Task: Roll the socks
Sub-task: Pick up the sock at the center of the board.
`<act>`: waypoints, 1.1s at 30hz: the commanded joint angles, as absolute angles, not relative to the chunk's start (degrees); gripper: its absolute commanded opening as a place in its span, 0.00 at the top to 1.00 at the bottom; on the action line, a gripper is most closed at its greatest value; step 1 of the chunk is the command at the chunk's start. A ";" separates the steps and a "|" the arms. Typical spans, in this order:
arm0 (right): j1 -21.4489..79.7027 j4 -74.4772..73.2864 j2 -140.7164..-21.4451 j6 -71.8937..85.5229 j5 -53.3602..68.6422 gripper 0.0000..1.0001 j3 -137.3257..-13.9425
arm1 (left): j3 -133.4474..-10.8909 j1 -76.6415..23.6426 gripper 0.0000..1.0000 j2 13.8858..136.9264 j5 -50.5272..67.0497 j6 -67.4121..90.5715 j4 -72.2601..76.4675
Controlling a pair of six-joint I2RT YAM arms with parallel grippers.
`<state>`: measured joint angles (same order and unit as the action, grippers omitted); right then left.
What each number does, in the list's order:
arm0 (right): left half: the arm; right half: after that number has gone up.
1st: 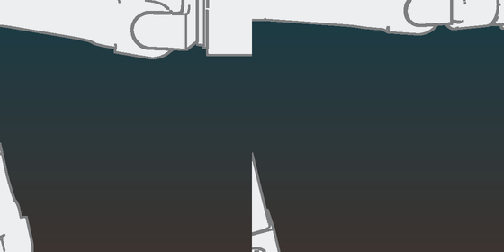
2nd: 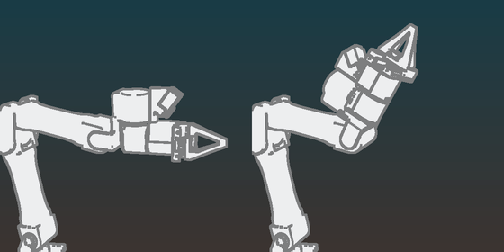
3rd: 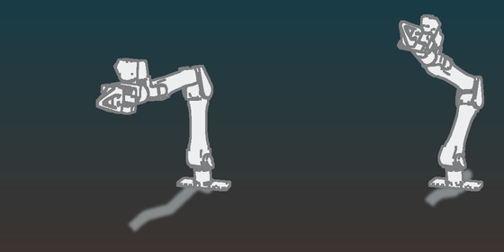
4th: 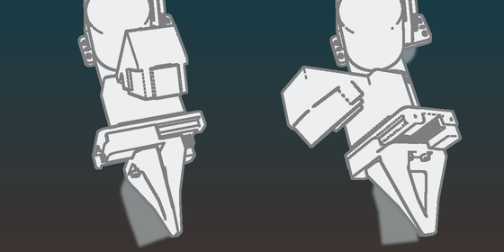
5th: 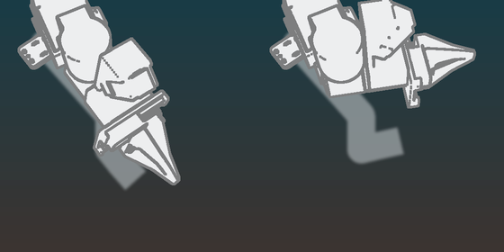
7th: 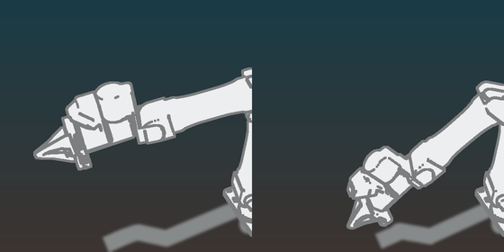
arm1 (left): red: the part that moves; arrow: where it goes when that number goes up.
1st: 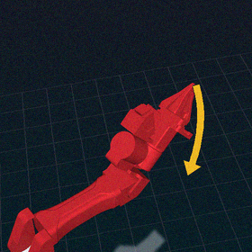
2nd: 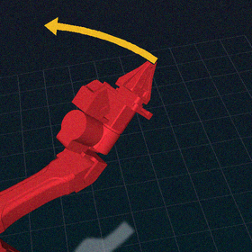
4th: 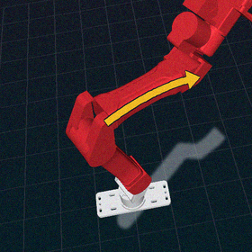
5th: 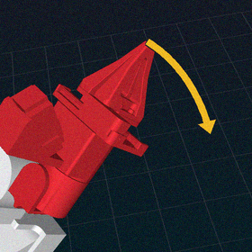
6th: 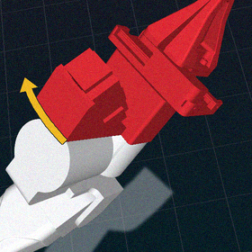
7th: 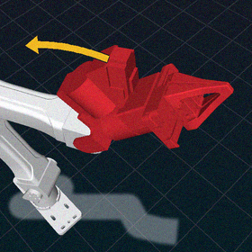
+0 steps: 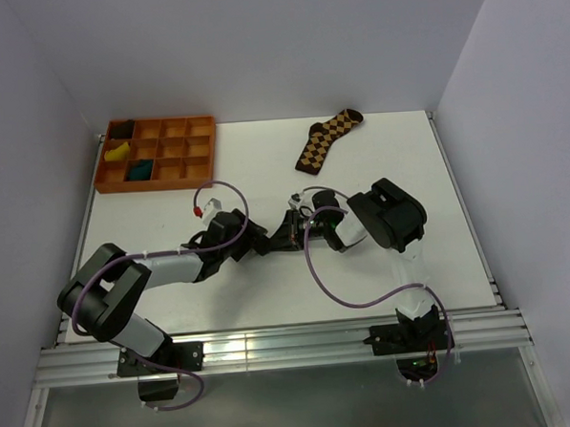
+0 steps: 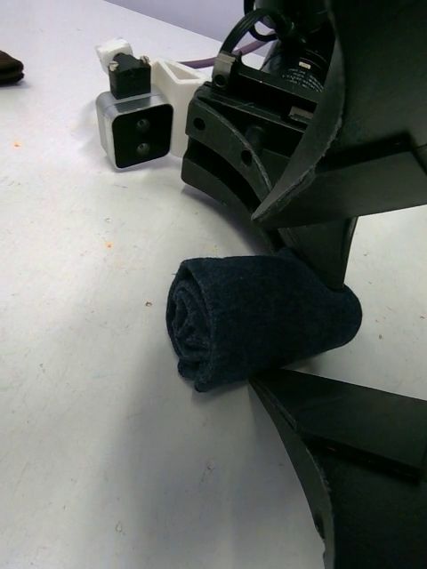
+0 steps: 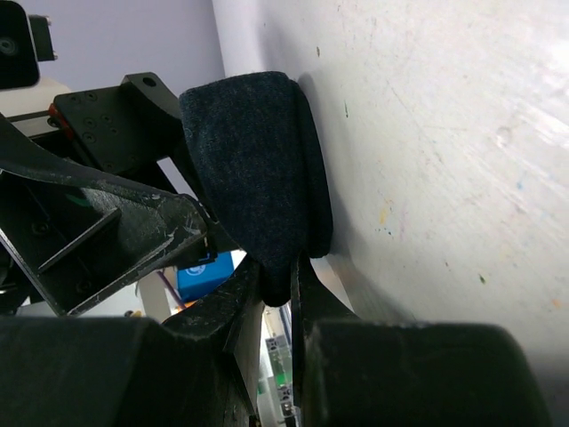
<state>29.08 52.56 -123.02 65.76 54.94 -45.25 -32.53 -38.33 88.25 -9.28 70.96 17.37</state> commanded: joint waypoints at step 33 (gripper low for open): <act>28.30 55.21 -127.35 69.44 52.47 1.00 -43.24 | -30.23 -40.34 0.43 94.30 -12.48 72.95 12.84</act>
<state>28.56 63.64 -126.56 72.14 54.61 -43.94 -30.74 -39.83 90.56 -13.15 73.63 22.90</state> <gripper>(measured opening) 0.177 0.576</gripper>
